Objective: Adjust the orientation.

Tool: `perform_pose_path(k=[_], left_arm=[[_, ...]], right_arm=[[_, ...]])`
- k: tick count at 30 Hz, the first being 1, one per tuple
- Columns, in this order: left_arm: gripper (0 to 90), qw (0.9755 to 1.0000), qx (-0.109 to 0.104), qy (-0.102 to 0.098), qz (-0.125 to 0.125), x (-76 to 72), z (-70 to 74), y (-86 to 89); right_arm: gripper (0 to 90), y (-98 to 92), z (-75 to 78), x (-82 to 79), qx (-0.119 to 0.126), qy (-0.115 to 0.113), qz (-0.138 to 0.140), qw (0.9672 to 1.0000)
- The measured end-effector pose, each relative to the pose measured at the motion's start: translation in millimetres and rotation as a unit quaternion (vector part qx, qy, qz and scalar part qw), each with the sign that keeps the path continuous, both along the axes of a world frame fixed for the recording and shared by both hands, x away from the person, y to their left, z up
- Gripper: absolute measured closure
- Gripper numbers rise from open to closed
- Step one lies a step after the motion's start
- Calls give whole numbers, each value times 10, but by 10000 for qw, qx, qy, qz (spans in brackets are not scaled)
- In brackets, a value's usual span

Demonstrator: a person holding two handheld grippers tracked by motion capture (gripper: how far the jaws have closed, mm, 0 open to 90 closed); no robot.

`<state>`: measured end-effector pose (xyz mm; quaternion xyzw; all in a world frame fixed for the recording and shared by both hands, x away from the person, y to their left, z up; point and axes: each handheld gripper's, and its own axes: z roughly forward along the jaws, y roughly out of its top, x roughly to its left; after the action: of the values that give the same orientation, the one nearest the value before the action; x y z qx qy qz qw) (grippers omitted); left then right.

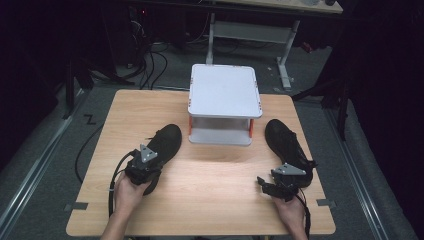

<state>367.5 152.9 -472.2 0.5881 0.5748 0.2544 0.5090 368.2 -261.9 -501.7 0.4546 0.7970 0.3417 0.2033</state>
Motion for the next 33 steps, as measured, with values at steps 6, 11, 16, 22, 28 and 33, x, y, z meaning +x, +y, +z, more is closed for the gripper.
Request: perform_pose_path(k=[6, 11, 16, 22, 28, 33], left_arm=[[720, 9998, -127, 74, -109, -3, 8, 0], [820, 9996, -196, 84, -194, -15, 13, -5], [834, 9997, -182, 69, -159, -17, 17, -12], [841, 9998, -153, 38, -101, -38, 21, -27], [843, 9998, -190, -9, -114, -119, 57, -48], [843, 9996, -266, -66, -73, -174, 104, -63]], right_arm=[[349, 0, 0, 0, 2, 0, 0, 10000], [348, -2, 1, 0, 4, 8, 5, 10000], [349, -2, 1, 0, 5, 7, 5, 10000], [348, -3, 1, 1, 6, 8, 5, 10000], [348, -3, 1, 1, 7, 8, 5, 10000], [348, -3, 2, 1, 10, 11, 5, 10000]])
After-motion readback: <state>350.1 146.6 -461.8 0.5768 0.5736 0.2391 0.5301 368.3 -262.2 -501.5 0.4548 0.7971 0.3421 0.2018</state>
